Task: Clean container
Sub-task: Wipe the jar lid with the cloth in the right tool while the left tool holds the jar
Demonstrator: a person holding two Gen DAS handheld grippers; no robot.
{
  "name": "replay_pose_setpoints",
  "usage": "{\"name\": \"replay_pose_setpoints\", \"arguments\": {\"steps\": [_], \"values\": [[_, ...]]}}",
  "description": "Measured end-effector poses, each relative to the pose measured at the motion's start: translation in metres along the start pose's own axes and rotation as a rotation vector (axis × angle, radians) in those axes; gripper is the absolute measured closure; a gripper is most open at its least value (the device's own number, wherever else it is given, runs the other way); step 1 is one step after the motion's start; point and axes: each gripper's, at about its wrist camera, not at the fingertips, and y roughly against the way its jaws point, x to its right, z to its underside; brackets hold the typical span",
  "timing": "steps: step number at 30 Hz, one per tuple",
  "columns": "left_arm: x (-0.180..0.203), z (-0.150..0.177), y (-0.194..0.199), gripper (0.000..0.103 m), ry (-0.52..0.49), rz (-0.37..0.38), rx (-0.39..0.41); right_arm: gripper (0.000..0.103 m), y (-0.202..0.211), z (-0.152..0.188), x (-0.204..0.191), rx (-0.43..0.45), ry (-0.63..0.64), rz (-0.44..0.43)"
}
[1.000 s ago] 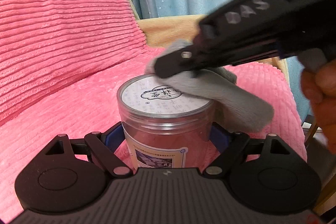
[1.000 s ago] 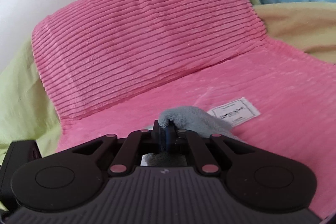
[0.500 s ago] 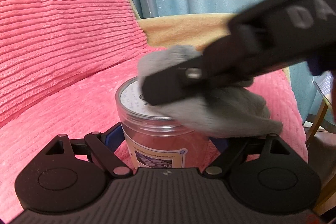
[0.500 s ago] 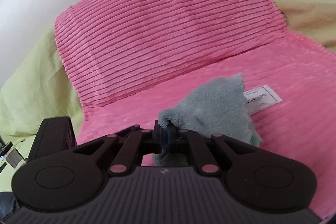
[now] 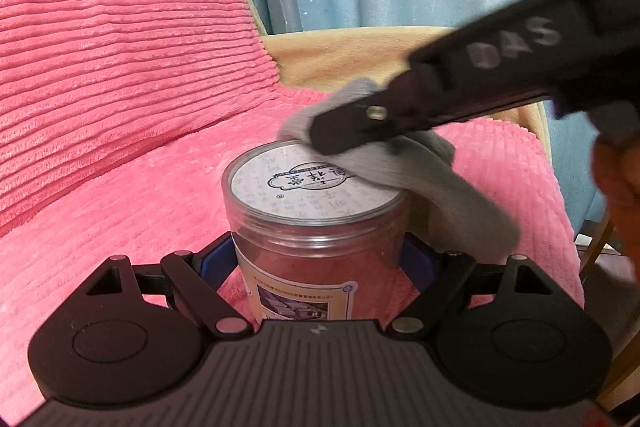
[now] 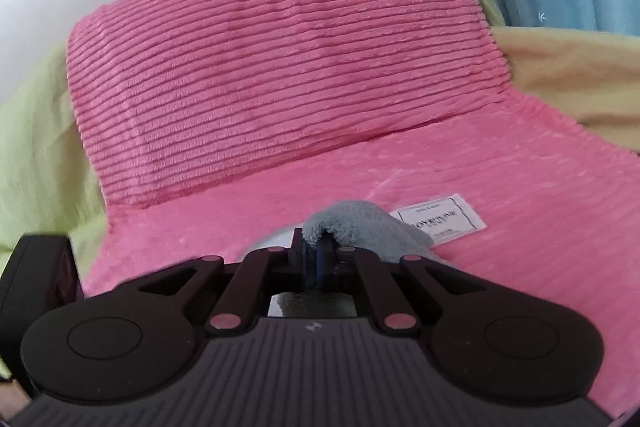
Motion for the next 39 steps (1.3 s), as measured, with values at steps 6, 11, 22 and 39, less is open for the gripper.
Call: {"name": "replay_pose_setpoints", "arguments": {"steps": [6, 11, 22, 39], "values": [[0.000, 0.000, 0.000, 0.018, 0.001, -0.002, 0.001, 0.100, 0.014, 0.010, -0.001, -0.029, -0.029, -0.087], [0.000, 0.000, 0.000, 0.018, 0.001, -0.005, 0.000, 0.100, -0.002, 0.007, -0.005, -0.027, -0.061, -0.128], [-0.003, 0.001, 0.001, 0.018, -0.002, 0.003, 0.002, 0.101, -0.006, 0.002, 0.003, 0.016, -0.010, 0.019], [-0.002, 0.000, -0.001, 0.018, -0.008, -0.007, -0.003, 0.102, -0.021, 0.003, -0.007, -0.008, -0.037, -0.104]]}}
